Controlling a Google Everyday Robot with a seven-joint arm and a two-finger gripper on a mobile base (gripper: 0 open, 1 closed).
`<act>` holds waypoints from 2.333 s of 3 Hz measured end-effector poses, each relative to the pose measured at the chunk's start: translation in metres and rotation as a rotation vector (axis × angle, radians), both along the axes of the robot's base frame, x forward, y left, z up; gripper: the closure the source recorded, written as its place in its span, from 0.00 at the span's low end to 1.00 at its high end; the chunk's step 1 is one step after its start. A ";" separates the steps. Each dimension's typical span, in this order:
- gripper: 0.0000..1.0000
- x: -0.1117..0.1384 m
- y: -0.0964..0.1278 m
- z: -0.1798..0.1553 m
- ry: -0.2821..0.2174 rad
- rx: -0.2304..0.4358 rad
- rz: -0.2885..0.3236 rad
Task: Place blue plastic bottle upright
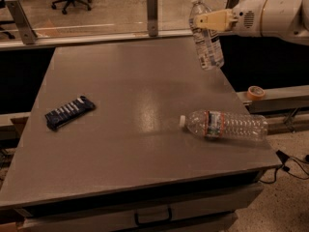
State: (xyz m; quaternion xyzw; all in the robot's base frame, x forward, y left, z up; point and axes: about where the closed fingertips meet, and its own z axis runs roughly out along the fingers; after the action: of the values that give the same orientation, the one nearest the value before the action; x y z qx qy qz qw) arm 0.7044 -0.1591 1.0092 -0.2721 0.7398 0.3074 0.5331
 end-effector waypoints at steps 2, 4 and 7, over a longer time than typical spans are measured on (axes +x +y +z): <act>1.00 -0.005 0.008 0.009 -0.148 0.252 0.052; 1.00 -0.004 0.014 0.006 -0.164 0.267 0.074; 1.00 -0.005 0.003 -0.001 -0.301 0.300 0.203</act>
Offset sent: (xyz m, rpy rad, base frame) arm -0.0052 -0.0096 0.0159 0.3769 -0.2295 0.0546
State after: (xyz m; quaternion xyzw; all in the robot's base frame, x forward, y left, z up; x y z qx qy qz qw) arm 0.6992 -0.1565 1.0081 -0.3056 0.5667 0.4218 0.6384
